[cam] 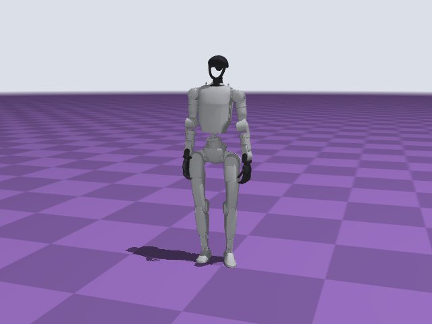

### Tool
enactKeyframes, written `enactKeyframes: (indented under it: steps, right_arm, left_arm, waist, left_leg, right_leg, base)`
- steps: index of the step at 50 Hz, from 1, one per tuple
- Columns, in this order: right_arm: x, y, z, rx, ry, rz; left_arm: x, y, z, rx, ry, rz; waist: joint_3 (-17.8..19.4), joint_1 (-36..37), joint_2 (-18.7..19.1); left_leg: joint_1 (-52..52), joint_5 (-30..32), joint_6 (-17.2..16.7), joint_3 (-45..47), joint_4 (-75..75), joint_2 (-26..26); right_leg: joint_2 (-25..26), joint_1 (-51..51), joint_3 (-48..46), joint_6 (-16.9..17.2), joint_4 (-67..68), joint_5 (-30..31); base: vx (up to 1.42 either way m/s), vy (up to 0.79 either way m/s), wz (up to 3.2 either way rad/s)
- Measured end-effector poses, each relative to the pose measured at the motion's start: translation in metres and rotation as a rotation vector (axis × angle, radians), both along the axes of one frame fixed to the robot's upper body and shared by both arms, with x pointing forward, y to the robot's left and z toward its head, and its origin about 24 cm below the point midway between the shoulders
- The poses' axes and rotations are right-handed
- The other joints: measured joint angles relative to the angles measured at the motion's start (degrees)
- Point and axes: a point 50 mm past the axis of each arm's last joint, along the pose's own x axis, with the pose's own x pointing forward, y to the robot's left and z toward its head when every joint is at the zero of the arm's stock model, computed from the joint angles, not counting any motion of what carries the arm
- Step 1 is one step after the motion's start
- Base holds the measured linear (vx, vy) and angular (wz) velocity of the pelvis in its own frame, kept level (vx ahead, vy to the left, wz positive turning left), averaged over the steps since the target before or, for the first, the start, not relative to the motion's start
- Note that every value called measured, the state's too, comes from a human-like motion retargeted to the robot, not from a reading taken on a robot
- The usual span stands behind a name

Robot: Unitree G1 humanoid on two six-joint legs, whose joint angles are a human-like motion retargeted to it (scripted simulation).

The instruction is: Kungfu

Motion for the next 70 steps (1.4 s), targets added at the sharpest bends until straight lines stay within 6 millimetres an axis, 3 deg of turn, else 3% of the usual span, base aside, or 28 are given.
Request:
enactKeyframes:
  steps: [8, 17, 34, 59, 70]
  right_arm:
    - [0.004, 0.001, 0.0, 0.012, -0.011, 0.005]
    - [0.012, -0.002, 0.001, 0.013, -0.032, 0.008]
    - [0.024, -0.004, 0.002, 0.012, -0.066, 0.015]
    - [0.015, -0.008, 0.001, -0.004, -0.044, 0.01]
    - [0.009, -0.005, 0.001, -0.002, -0.026, 0.006]
  left_arm:
    - [-0.004, 0.0, 0.0, -0.009, 0.03, 0.001]
    - [0.006, -0.003, -0.001, -0.019, 0.014, -0.022]
    - [0.013, -0.006, -0.002, -0.03, -0.007, -0.02]
    - [0.018, -0.003, -0.001, -0.025, -0.015, -0.045]
    - [0.01, -0.004, -0.001, -0.029, 0.006, -0.032]
  waist:
    - [-0.74, -1.17, 0.13]
    - [-0.35, -1.26, -0.35]
    - [-0.07, -0.67, 0.01]
    - [1.18, -0.79, 1.2]
    - [1.12, -0.73, 1.12]
  left_leg:
    - [-4.58, 1.18, 0.27, -2.54, 0.62, 0.4]
    - [-7.52, 1.92, 0.05, -4.8, 1.61, 0.56]
    - [-7.01, 2.0, 0.84, -4.28, 1.24, 0.32]
    - [-4.04, 1.21, 2.03, -1.95, 0.33, -0.26]
    - [-2.44, 0.79, 2.25, -0.64, -0.05, -0.7]
  right_leg:
    - [-0.89, -2.86, -1.73, -0.12, -0.61, -0.03]
    - [-1.81, -4.17, -3.33, -0.71, -1.58, -0.02]
    - [-1.5, -4.47, -2.65, -1.37, -1.03, 0.3]
    - [-0.79, -3.77, -0.19, -1.56, 0.14, 1.22]
    - [-0.41, -2.6, 0.8, -1.66, -0.09, 1.53]
  base:
    - [-0.06, -0.05, 0.28]
    - [-0.05, -0.03, 0.18]
    - [0.0, 0.0, 0.0]
    - [0.0, 0.01, -0.04]
    - [0.0, 0.0, 0.0]
